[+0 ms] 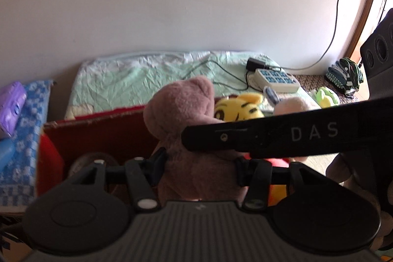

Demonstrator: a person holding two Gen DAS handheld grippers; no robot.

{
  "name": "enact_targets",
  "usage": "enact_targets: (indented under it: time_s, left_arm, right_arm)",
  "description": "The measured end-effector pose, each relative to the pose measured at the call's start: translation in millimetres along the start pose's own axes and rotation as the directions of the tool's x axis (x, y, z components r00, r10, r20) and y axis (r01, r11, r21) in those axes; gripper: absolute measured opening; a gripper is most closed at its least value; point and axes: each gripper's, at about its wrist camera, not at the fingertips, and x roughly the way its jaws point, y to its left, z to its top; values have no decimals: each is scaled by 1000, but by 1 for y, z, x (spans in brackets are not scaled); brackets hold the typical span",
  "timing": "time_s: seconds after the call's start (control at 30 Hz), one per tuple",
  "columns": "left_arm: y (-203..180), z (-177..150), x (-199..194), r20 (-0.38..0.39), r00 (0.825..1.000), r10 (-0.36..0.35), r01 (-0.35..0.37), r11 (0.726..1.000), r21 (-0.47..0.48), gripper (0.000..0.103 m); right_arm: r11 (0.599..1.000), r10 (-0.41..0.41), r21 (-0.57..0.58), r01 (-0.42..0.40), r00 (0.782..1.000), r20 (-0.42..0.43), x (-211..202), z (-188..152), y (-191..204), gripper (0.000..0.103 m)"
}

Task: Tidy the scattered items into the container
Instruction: 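Carry the teddy bear over the red box with the right gripper, then lower the teddy bear into the red box and open the right gripper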

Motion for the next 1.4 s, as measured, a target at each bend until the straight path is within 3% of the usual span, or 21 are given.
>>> enact_targets:
  time_s: [0.2, 0.37, 0.6, 0.8, 1.13, 1.27, 1.4]
  left_arm:
    - [5, -9, 25, -75, 997, -20, 23, 999, 31, 53]
    - [6, -9, 39, -116, 993, -37, 44, 997, 59, 53]
    - [4, -13, 47, -141, 990, -21, 36, 994, 101, 56]
    - [7, -16, 51, -178, 984, -8, 21, 997, 74, 58]
    - [15, -21, 21, -158, 981, -113, 109, 994, -29, 65]
    - [7, -24, 5, -135, 979, -152, 151, 988, -19, 70]
    - [0, -26, 15, -168, 973, -158, 159, 987, -6, 71]
  right_arm:
    - [987, -137, -93, 130, 988, -76, 23, -2, 10, 23]
    - [968, -216, -148, 203, 973, -83, 38, -6, 10, 22]
    - [969, -227, -111, 221, 972, -52, 41, -16, 6, 21]
    - [949, -270, -168, 265, 963, -9, 50, -21, 11, 21]
    - [959, -256, -131, 250, 966, -27, 40, -19, 11, 24]
    - [971, -226, -78, 225, 974, -4, 24, -17, 11, 26]
    - [978, -201, -55, 200, 979, -18, 17, -19, 10, 23]
